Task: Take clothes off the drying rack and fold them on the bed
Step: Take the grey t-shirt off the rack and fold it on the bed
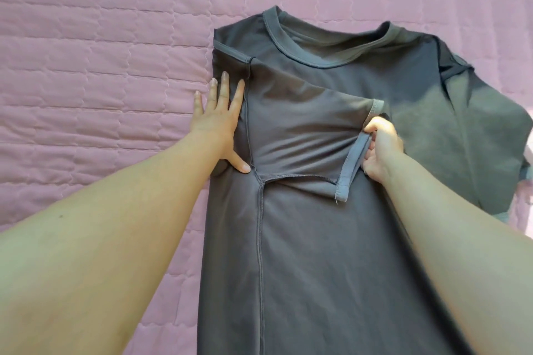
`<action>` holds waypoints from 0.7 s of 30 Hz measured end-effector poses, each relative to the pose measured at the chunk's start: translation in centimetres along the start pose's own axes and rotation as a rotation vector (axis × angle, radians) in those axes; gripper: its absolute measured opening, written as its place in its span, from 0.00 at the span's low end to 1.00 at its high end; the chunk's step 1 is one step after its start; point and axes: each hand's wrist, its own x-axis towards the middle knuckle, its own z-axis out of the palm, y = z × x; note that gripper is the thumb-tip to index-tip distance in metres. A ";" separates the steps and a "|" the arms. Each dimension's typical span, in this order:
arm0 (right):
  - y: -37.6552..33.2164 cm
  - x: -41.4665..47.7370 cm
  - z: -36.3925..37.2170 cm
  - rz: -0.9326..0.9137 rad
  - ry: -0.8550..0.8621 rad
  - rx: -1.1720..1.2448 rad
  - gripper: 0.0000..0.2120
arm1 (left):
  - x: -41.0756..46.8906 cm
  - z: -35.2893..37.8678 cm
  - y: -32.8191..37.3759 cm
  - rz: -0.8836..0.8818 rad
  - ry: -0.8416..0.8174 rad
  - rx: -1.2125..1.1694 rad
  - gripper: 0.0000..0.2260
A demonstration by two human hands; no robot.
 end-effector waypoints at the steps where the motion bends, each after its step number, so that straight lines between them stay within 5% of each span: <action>1: -0.1 0.1 -0.1 0.026 -0.028 0.000 0.02 | 0.1 0.1 -0.2 0.008 0.000 -0.004 0.77; 12: 0.6 -1.5 -1.5 0.035 -0.302 0.000 0.36 | -2.5 0.4 0.9 -0.005 0.119 -0.018 0.69; 16: 3.7 -4.4 -3.4 0.089 -0.453 -0.327 0.19 | -6.1 1.7 3.6 0.146 0.357 -0.105 0.52; 18: 5.1 -5.5 -4.7 0.061 -0.373 -0.452 0.16 | -7.6 2.8 5.3 0.260 0.367 -0.126 0.42; 21: 5.0 -6.1 -7.3 -0.011 -0.193 -0.362 0.05 | -9.6 5.2 7.7 0.259 0.283 -0.067 0.40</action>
